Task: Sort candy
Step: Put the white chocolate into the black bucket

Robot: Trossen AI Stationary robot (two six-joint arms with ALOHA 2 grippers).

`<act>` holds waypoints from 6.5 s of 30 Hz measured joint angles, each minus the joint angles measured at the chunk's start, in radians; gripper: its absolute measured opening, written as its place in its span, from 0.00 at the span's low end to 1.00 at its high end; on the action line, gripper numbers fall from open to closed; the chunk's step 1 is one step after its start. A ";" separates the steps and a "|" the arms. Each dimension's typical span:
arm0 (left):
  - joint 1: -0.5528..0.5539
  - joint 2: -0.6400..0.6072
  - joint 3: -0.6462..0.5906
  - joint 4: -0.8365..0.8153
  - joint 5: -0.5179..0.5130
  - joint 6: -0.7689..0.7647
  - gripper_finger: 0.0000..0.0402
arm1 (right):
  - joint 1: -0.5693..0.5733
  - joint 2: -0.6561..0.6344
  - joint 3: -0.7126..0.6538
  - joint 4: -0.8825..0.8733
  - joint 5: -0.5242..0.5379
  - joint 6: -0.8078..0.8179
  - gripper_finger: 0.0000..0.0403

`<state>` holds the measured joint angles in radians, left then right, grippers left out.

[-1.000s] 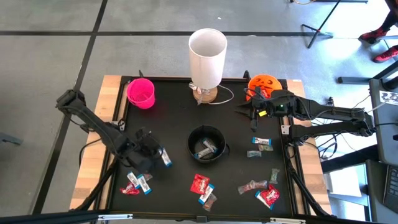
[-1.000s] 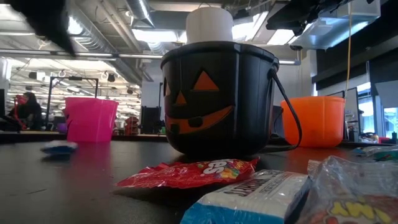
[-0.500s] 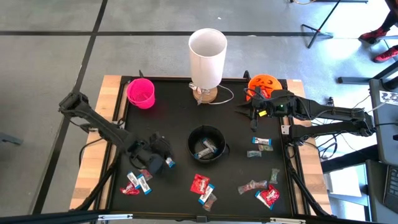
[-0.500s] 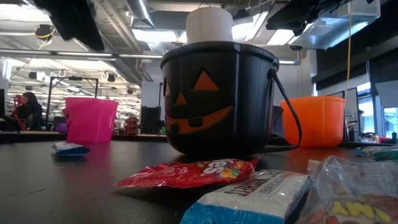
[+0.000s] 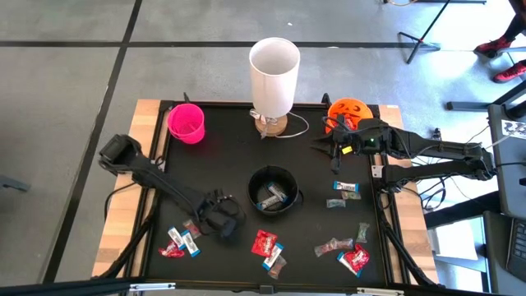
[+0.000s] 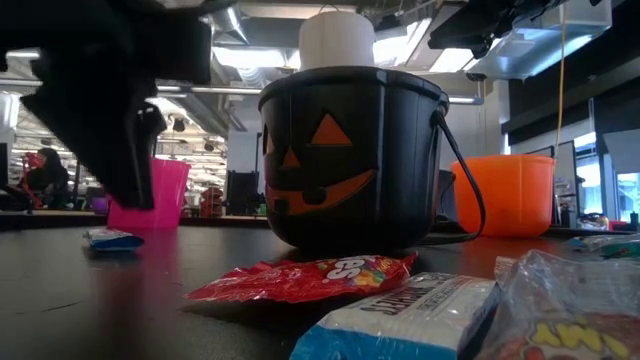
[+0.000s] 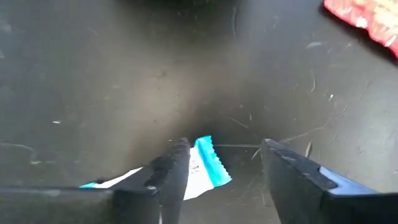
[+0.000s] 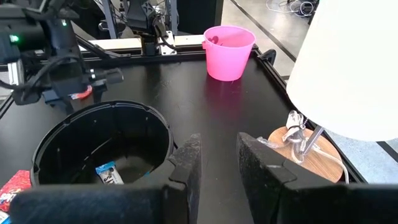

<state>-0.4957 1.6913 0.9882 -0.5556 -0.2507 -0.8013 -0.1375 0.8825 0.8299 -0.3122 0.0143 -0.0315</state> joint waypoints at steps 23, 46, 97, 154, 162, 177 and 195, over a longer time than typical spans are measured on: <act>-0.002 0.096 0.003 -0.012 0.011 0.026 0.28 | 0.000 0.000 -0.054 0.034 0.000 0.000 0.25; -0.002 0.005 0.200 -0.395 -0.093 0.030 0.00 | 0.000 0.000 -0.055 0.070 0.000 0.003 0.25; 0.205 -0.040 0.047 -0.284 0.217 0.912 0.40 | 0.000 0.000 -0.055 0.076 0.000 0.000 0.25; 0.184 -0.043 -0.150 -0.119 0.267 0.827 0.50 | 0.000 0.000 -0.055 0.080 0.000 0.026 0.25; 0.183 -0.042 -0.151 -0.121 0.248 0.724 0.29 | 0.000 0.000 -0.055 0.080 0.000 0.026 0.25; 0.184 -0.036 -0.050 -0.330 0.101 0.538 0.20 | 0.000 0.000 -0.055 0.081 0.000 0.026 0.25; 0.190 -0.235 0.320 -0.448 -0.282 0.479 0.21 | 0.000 0.000 -0.055 0.114 0.000 0.026 0.25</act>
<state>-0.3061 1.4563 1.3083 -1.0034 -0.5328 -0.3221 -0.1379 0.8822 0.7750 -0.1981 0.0147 -0.0051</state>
